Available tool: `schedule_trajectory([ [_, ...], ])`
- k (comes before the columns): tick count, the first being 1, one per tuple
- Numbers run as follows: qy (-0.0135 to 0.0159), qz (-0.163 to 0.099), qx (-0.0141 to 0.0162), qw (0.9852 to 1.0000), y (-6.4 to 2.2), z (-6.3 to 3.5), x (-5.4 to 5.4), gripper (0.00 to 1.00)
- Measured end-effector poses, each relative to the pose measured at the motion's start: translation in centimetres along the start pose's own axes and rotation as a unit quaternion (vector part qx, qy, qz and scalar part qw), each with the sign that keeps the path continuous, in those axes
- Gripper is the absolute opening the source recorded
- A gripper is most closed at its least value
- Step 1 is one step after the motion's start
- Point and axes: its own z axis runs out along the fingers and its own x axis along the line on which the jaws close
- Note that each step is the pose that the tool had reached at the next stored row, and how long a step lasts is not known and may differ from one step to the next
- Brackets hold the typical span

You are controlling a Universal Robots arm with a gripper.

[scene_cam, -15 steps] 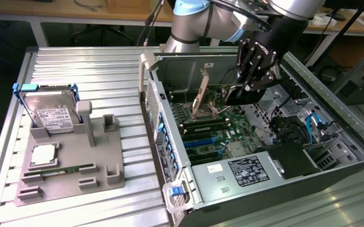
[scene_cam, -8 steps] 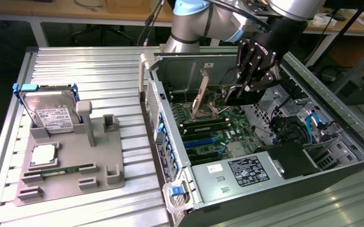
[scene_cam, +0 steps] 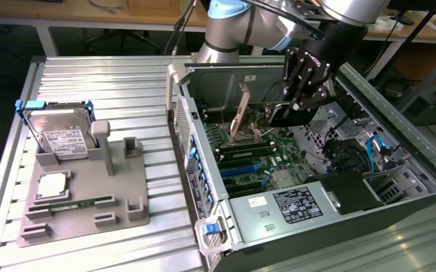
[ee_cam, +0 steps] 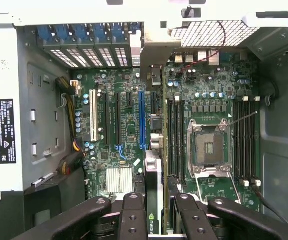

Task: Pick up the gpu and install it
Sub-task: 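Insert the gpu into the slot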

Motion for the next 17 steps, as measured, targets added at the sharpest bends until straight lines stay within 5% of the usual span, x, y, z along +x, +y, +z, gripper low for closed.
schedule_trajectory([
  [17,0.0,0.0,0.0,1.0,-0.04,0.58,0.0,0.27],
])
